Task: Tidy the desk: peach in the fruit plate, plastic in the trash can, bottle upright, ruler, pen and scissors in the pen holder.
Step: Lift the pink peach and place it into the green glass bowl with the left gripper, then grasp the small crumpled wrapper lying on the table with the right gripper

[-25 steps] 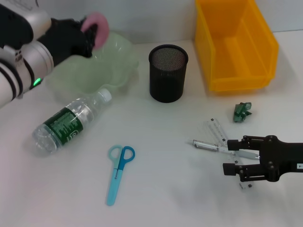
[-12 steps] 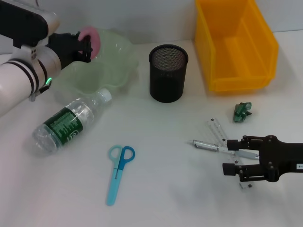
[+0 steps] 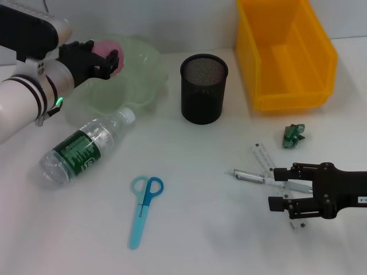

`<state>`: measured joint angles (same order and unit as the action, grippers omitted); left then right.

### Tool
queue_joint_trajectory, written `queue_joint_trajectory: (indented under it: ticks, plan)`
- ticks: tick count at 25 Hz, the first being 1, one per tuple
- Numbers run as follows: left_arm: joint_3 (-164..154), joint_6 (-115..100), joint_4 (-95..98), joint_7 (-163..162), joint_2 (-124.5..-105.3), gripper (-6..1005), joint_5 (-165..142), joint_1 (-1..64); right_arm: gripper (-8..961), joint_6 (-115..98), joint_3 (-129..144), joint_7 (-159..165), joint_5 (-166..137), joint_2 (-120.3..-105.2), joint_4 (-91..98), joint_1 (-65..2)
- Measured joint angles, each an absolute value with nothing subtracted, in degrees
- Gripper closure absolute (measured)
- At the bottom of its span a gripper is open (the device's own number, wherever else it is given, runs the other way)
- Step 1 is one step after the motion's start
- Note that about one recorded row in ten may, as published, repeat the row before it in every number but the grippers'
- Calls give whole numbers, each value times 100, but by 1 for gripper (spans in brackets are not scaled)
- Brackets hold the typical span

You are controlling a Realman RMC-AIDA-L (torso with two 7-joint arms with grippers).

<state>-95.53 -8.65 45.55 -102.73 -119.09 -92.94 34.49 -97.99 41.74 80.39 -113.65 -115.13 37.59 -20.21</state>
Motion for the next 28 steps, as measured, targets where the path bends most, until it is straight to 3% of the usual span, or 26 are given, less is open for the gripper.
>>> queue_joint_trajectory:
  ticks: [1, 3, 10, 14, 17, 20, 28]
  plan:
    - [-9553, -865, 4555, -10275, -11907, 653, -9279, 3444, 164, -9799, 4175, 8039, -11366, -11513, 3761, -2022]
    - [-9553, -865, 4563, -10278, -11903, 412, -9244, 3429, 165, -9799, 4175, 8039, -11367, -11513, 3762, -2022]
    - [-9553, -927, 4646, -10282, -11892, 270, -9189, 3384, 166, -9799, 4175, 8037, -11372, -11513, 3739, -2022]
    - [-9544, -1559, 5279, -10282, -11856, 189, -8966, 3014, 167, -9775, 4174, 8035, -11362, -11512, 3735, -2014]
    - [-9220, -3131, 6517, -10227, -11831, 190, -8811, 2260, 168, -9772, 4169, 8034, -11356, -11513, 3741, -1997]
    - [-8634, -4790, 7089, -10244, -11835, 192, -8778, 1953, 169, -9770, 4135, 8033, -11356, -11512, 3743, -1994]
    - [-6976, -8585, 5819, -9759, -11756, 198, -8855, 2281, 171, -9765, 4111, 8044, -11368, -11505, 3769, -2005]
